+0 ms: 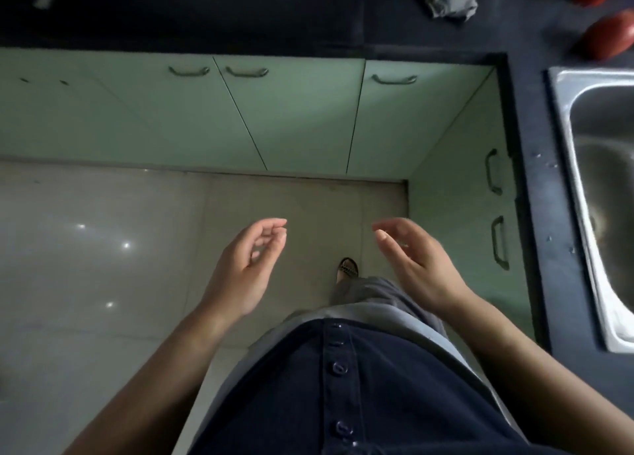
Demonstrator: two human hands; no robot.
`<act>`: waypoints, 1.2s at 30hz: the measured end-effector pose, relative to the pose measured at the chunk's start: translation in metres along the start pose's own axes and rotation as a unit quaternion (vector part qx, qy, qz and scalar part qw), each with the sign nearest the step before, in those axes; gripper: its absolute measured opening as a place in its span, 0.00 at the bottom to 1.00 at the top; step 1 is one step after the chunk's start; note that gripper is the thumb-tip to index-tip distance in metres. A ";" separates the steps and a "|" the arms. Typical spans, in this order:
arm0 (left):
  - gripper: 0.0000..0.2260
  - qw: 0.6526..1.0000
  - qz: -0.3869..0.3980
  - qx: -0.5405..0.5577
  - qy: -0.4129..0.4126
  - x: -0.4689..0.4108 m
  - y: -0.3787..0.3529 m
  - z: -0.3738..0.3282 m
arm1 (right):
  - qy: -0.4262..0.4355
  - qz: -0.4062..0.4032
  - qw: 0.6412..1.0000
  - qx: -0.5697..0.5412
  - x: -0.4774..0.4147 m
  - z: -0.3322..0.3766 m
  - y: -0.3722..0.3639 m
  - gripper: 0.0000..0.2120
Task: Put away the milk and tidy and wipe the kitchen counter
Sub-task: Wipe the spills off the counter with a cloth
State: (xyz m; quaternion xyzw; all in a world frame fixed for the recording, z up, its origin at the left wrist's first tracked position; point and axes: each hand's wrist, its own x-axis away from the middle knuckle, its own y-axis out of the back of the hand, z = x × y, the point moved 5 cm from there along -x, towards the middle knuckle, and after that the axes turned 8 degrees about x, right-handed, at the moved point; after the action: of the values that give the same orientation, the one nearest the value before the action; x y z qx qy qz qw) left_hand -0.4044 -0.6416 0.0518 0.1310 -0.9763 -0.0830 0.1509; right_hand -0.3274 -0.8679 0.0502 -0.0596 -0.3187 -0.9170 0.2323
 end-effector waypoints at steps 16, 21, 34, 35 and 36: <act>0.16 1.000 -0.012 0.000 0.022 -0.231 0.019 -0.055 | 0.037 0.012 0.999 0.032 -0.250 0.041 0.058 0.20; 0.20 0.997 0.045 -0.064 -0.010 -0.344 0.027 -0.085 | 0.022 -0.037 0.998 0.035 -0.338 0.063 0.082 0.21; 0.17 0.915 0.224 -0.306 -0.137 -0.549 -0.068 -0.136 | -0.027 -0.147 0.968 0.199 -0.479 0.032 0.187 0.17; 0.17 0.909 0.222 -0.324 -0.142 -0.555 -0.080 -0.134 | -0.031 -0.148 0.964 0.217 -0.488 0.024 0.195 0.18; 0.18 0.903 0.219 -0.341 -0.143 -0.560 -0.091 -0.132 | -0.036 -0.147 0.960 0.233 -0.497 0.015 0.202 0.18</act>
State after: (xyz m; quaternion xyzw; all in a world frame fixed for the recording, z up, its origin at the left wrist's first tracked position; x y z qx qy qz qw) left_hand 0.1737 -0.5869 0.0047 -0.1587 -0.9034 -0.3939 0.0597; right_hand 0.2057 -0.8054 0.0465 0.0105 -0.5372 -0.8386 0.0902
